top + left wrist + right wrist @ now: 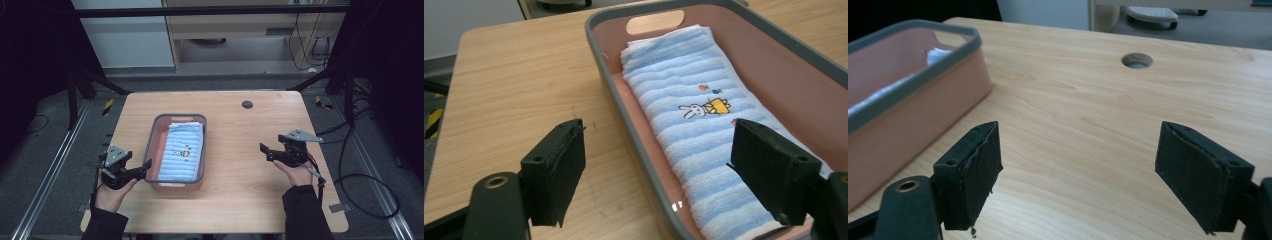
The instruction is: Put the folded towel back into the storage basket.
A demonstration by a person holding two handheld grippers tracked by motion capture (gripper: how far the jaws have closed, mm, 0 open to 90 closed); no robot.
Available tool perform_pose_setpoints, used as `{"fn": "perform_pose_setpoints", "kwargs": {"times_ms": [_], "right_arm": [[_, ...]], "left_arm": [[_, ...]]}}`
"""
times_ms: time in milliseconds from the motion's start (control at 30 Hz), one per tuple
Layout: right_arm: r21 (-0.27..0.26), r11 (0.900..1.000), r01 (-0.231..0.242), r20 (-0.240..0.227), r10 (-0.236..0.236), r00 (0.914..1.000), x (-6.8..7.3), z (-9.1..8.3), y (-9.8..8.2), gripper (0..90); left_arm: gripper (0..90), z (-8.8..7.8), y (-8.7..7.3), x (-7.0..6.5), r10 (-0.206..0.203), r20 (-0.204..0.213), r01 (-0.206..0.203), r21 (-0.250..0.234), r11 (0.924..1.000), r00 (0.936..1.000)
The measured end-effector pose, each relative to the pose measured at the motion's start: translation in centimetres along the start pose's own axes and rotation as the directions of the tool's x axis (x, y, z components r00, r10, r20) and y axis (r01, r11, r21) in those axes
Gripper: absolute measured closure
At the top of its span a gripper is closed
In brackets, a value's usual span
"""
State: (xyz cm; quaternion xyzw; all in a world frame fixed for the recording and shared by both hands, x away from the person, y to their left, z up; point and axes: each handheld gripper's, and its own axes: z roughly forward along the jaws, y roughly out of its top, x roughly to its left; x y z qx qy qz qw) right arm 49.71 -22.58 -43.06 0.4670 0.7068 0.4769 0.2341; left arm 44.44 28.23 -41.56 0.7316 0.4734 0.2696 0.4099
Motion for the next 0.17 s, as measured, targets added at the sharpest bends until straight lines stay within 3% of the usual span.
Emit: {"fn": "perform_pose_setpoints", "kwargs": {"times_ms": [167], "right_arm": [[0.007, 1.000, -0.005, 0.030, 0.004, 0.9995, -1.2, -0.6, -1.1, 18.5]], "left_arm": [[20.7, -0.5, -0.1, 0.5, -0.007, -0.016, 0.006, -0.016, 0.9999, 0.9999]]}}
